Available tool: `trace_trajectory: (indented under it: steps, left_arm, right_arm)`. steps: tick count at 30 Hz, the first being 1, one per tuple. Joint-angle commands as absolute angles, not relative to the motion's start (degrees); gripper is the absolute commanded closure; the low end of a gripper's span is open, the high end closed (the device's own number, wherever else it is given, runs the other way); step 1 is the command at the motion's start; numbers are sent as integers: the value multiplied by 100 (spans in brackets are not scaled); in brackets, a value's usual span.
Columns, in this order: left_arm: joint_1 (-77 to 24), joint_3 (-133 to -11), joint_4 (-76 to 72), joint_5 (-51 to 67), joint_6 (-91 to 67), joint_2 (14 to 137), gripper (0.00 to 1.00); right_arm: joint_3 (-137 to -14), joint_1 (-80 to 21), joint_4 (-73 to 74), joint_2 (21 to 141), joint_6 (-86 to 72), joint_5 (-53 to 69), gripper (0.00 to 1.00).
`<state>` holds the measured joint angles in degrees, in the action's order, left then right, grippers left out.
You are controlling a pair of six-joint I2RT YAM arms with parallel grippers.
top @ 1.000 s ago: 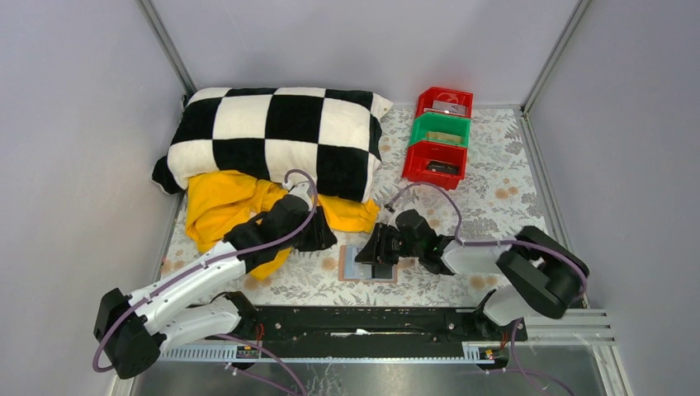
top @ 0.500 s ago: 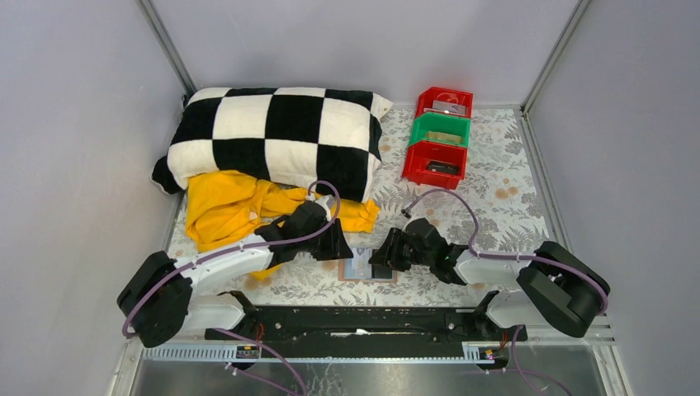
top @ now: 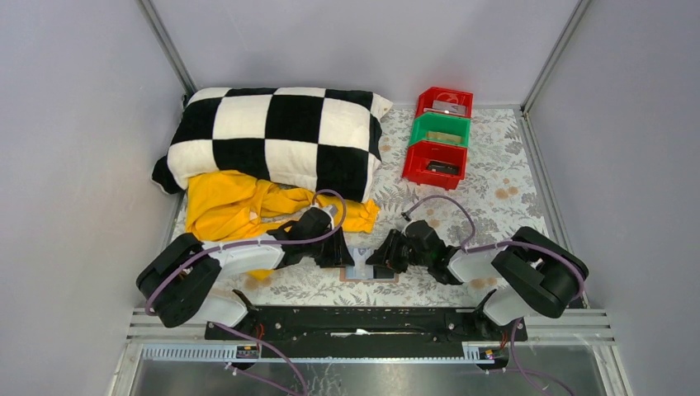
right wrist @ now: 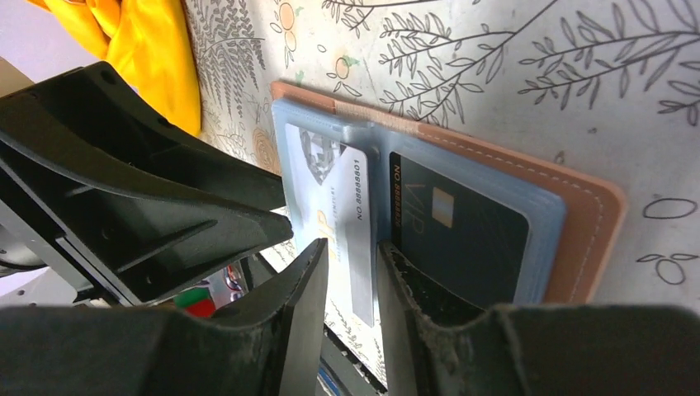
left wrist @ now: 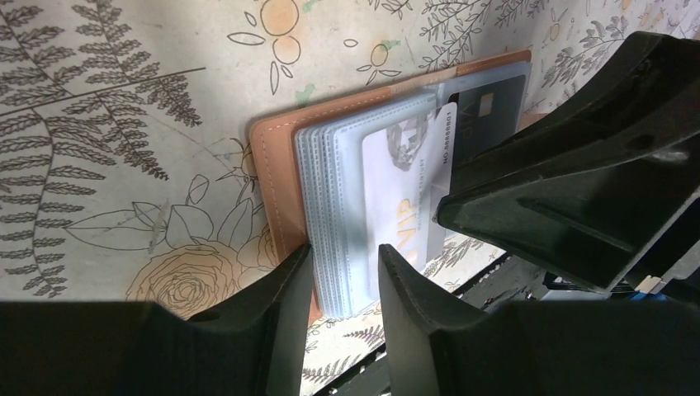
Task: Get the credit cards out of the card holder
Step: Remove the credit card from the card holder.
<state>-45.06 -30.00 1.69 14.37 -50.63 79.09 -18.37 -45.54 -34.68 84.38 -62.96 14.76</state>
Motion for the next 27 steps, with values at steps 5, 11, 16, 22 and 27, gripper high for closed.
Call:
trace_trajectory:
  steps: [5, 11, 16, 22, 27]
  left_arm:
    - [-4526, -2882, -247, 1581, -5097, 8085, 61]
    - [-4526, -2883, -98, 1507, -5072, 8080, 61]
    - [-4502, -2927, 177, 1363, -4994, 7948, 61]
    - [-4465, -2940, 281, 1332, -4908, 7923, 61]
    - [-4462, -2902, 228, 1372, -4912, 7962, 61]
  right_arm:
    - [-1468, -4440, -4522, 8594, -6846, 1687, 79]
    - [-1298, -4424, -4558, 8330, -6895, 1592, 100]
    - [-1092, -4312, -4020, 7757, -6753, 1385, 100]
    - [-1151, -4141, -2511, 6635, -6256, 1055, 100]
    - [-1329, -4017, -1253, 5746, -5760, 746, 100]
